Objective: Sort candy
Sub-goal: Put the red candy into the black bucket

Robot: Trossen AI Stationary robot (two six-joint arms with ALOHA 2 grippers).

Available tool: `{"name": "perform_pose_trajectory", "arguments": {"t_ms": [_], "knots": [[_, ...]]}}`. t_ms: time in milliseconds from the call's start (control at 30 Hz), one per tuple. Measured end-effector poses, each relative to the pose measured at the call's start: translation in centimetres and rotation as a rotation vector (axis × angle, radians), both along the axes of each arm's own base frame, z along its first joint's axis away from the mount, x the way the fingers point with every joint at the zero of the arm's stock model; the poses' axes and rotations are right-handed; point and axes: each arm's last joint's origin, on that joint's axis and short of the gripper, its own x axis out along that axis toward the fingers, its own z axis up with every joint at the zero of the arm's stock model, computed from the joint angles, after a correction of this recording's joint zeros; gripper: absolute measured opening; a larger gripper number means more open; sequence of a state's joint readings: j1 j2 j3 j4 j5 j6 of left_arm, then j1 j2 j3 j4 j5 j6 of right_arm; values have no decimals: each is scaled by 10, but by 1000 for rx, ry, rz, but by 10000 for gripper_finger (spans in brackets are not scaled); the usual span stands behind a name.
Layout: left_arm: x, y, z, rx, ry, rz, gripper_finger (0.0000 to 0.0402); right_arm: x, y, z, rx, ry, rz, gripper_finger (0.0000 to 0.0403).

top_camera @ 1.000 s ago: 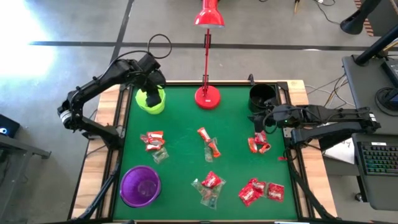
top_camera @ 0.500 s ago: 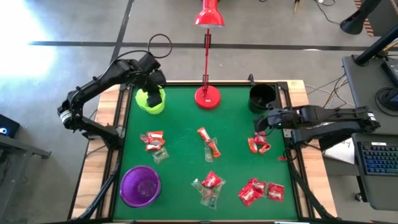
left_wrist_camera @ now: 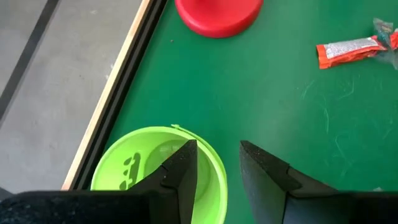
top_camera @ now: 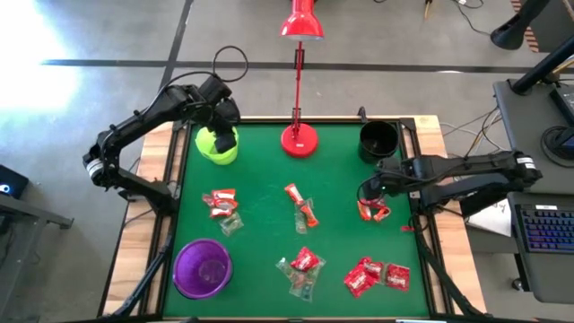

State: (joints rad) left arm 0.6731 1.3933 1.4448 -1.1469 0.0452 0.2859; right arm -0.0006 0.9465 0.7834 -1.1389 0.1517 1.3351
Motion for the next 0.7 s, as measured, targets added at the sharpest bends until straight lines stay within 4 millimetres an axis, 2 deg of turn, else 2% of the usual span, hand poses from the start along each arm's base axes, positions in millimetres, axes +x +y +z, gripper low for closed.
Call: {"name": "perform_pose_trajectory", "arguments": {"t_ms": [433, 700], "knots": [[0, 0, 0, 0, -3, 3, 103, 23, 1, -28, 29, 191, 13, 189], [0, 0, 0, 0, -3, 3, 103, 32, 1, -42, 27, 218, 26, 189]]}}
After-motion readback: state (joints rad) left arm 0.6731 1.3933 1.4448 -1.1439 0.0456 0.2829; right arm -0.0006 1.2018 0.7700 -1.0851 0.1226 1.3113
